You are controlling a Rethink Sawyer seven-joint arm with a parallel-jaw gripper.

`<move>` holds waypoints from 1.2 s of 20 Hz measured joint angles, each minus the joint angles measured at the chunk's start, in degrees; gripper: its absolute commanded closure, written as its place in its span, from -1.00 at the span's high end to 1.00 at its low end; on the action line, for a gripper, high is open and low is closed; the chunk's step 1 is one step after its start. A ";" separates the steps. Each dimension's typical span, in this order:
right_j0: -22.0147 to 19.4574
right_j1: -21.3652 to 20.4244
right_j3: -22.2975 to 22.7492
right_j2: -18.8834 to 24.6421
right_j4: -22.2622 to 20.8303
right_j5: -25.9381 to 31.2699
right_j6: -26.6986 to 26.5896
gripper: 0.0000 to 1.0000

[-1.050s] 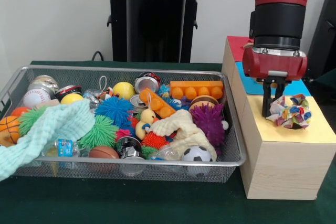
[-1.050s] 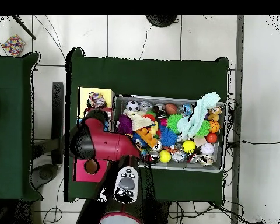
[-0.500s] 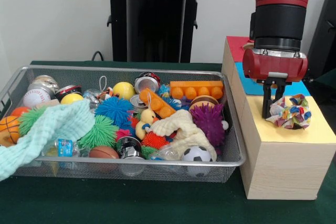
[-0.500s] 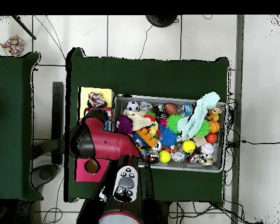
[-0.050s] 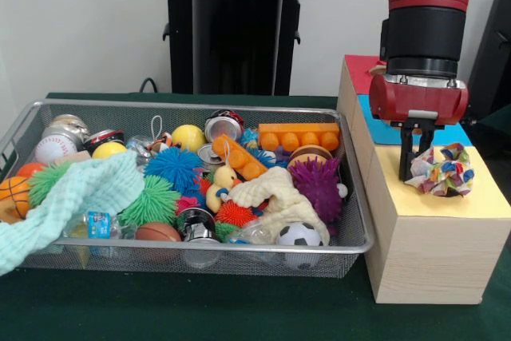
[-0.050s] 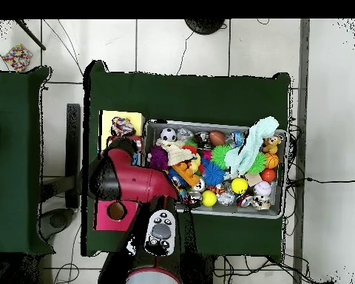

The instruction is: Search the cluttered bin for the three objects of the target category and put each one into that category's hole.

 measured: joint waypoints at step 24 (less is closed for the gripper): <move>4.36 0.47 -1.29 -5.57 0.02 2.74 0.00 -1.00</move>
